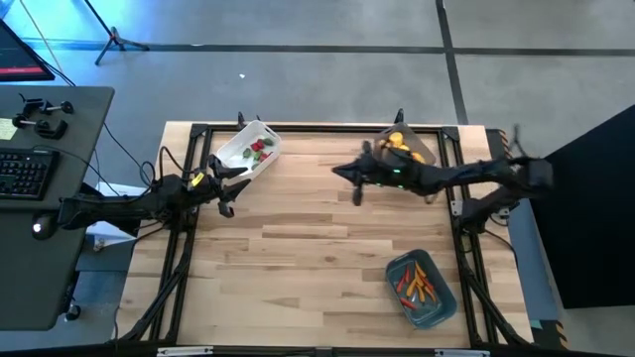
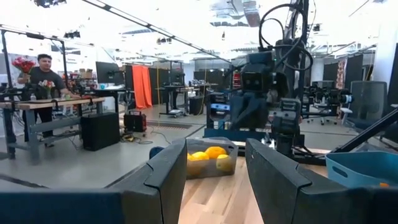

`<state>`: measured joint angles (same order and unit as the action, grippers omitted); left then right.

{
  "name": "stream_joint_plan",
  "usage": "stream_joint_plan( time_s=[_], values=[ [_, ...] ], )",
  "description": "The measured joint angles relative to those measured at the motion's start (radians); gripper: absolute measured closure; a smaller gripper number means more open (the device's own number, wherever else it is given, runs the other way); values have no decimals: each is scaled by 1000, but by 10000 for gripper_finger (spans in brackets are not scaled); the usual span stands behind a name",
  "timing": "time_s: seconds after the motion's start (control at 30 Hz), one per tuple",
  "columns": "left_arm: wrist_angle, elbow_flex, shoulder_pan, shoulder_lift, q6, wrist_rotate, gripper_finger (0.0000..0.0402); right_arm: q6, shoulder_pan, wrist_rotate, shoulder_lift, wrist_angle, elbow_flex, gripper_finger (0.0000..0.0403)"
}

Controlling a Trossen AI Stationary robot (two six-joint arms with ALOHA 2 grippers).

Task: Sort produce into baskets
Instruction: Return to Home Position

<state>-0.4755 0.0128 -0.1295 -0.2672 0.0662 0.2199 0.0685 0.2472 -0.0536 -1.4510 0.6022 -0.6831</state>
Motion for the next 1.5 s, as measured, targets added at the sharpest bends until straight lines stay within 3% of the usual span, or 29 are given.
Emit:
stream_joint_plan(
  time_s=[0.53, 0.73, 1.0, 1.23, 1.5],
  values=[
    [30, 0, -1, 0, 43, 79, 251, -34, 8, 113, 652, 16, 485, 403],
    [98, 0, -1, 0, 24, 106, 296, -44, 7, 113, 891, -19, 606, 403],
    [120, 0, -1, 0, 25, 142, 393, -61, 7, 125, 1205, -280, 640, 403],
    [185, 0, -1, 63, 31, 160, 399, -61, 7, 123, 1452, -492, 640, 403],
    [401, 0, 0, 266, -2, 177, 401, -22, 7, 158, 1450, -425, 666, 403]
  ],
)
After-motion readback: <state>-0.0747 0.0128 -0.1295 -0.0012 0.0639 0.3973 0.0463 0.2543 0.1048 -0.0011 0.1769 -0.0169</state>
